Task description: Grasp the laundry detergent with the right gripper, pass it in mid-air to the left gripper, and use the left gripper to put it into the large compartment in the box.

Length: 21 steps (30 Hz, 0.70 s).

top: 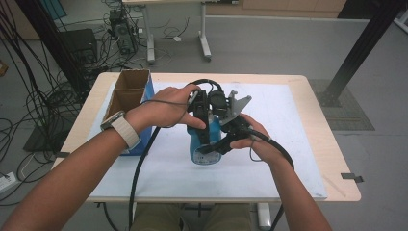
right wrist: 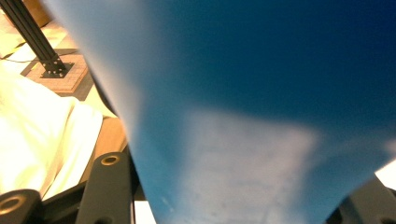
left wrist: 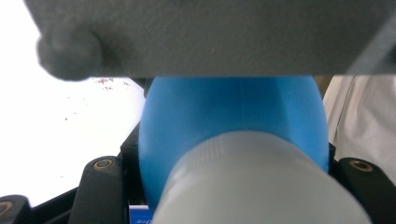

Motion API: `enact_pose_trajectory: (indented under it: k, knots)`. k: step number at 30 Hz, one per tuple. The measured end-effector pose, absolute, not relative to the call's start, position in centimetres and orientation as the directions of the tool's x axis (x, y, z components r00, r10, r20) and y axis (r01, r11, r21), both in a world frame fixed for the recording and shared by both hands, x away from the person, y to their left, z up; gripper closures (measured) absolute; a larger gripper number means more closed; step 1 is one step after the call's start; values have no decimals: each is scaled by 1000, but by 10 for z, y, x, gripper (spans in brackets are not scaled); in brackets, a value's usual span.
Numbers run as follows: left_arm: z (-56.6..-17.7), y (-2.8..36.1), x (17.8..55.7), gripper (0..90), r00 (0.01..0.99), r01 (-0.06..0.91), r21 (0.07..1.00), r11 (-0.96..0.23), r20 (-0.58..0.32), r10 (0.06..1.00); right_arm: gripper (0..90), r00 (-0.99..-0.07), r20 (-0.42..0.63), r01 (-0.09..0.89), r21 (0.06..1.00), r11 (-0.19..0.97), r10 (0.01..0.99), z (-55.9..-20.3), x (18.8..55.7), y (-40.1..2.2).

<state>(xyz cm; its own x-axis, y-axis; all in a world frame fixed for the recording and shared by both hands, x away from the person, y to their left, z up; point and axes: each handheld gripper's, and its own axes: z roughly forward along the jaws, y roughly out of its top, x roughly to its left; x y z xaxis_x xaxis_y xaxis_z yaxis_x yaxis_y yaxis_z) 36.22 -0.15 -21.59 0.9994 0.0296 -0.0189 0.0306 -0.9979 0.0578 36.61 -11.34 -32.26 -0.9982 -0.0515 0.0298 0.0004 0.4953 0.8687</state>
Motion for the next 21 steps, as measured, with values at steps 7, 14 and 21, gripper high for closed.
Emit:
enact_pose_trajectory:
  k: [7,14,21]
  knots:
    - [-216,-1,362,387,999,31,59,-998,-19,30,432,-998,28,0,870,493,-50,-322,366,-114]
    - [-216,-1,362,386,999,31,61,-998,-15,30,431,-999,24,-3,871,492,-48,-323,366,-114]
    - [-215,0,362,387,999,34,61,-998,-14,33,431,-998,23,-5,871,491,-51,-322,366,-113]
